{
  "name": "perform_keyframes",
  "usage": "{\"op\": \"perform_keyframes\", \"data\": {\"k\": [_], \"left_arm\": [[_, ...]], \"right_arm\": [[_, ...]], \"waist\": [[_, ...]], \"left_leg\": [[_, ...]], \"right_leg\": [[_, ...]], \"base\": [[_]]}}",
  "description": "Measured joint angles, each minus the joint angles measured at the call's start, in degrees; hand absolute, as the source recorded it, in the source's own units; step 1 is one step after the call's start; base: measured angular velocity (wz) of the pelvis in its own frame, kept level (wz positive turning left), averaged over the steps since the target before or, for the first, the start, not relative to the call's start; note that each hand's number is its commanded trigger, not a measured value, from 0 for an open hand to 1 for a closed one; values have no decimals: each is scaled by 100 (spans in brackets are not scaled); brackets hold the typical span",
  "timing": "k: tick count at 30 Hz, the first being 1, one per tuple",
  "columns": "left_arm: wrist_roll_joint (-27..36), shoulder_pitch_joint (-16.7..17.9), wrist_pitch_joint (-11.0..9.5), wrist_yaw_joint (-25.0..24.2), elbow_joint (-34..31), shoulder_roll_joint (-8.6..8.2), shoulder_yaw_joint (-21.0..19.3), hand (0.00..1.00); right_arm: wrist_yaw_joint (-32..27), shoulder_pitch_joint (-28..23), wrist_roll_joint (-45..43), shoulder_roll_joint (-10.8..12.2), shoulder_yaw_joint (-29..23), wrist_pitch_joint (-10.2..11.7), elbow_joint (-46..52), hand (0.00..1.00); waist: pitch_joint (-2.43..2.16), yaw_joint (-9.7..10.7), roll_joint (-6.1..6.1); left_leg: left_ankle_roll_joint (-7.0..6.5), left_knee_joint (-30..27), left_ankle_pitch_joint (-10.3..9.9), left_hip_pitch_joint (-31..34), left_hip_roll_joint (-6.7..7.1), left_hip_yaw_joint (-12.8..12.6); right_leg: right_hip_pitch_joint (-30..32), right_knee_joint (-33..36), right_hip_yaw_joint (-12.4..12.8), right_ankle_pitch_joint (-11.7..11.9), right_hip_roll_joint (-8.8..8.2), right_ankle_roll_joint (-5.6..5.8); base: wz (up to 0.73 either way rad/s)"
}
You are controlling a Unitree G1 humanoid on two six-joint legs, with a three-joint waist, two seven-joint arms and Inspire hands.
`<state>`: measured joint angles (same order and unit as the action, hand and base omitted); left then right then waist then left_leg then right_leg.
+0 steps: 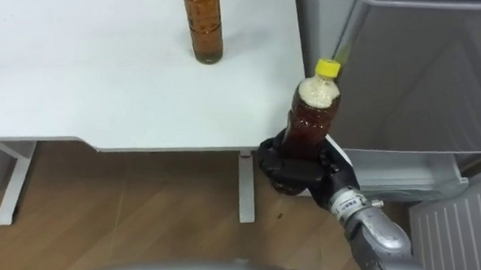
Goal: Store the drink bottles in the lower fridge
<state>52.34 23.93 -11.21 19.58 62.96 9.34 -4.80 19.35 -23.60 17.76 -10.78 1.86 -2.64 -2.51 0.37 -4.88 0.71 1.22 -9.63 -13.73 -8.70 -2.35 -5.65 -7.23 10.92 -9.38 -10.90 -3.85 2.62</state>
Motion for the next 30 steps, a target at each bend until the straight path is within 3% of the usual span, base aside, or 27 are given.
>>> {"op": "perform_keyframes", "data": {"k": [8, 12, 15, 19, 24, 30], "left_arm": [[-955, -364, 453, -862, 486, -4, 58, 0], [-1635, -580, 610, -1295, 575, -70, 162, 0], [-2003, -689, 636, -1574, 576, -79, 221, 0], [-2529, -773, 651, -1893, 551, -100, 407, 0], [-2742, -882, 649, -1906, 421, -59, 460, 0], [-2887, -1061, 650, -1900, 402, 61, 638, 0]], "right_arm": [[-860, 115, -473, 141, -393, 11, 50, 100], [-1602, 243, -406, 168, -731, 11, 53, 100], [-2114, 294, -408, 179, -819, 12, 45, 100], [-2692, 369, -391, 194, -801, 37, 42, 100], [-3158, 357, -79, 234, -720, 212, -80, 100], [-3523, 563, 910, 254, -617, 249, -445, 100]], "waist": [[44, 469, 65], [21, 611, 129], [9, 684, 145], [21, 749, 60], [31, 787, 1], [26, 791, -12]], "left_leg": [[-11, -79, -8, 157, -1, -75], [-18, -73, -12, 143, -3, -195], [-18, -74, -11, 112, -3, -230], [-18, -80, -11, 102, -1, -300], [-19, -102, -11, 102, 1, -355], [-19, -206, -11, 363, 1, -368]], "right_leg": [[199, 142, 67, -1, -11, 0], [263, 193, 180, -3, -6, 4], [292, 242, 224, -21, -1, 17], [347, 290, 295, -43, -3, 19], [356, 271, 347, -44, -4, 20], [621, 357, 387, -41, -3, 16]], "base": [[-3], [-15], [-8], [-8], [-4], [-2]]}}
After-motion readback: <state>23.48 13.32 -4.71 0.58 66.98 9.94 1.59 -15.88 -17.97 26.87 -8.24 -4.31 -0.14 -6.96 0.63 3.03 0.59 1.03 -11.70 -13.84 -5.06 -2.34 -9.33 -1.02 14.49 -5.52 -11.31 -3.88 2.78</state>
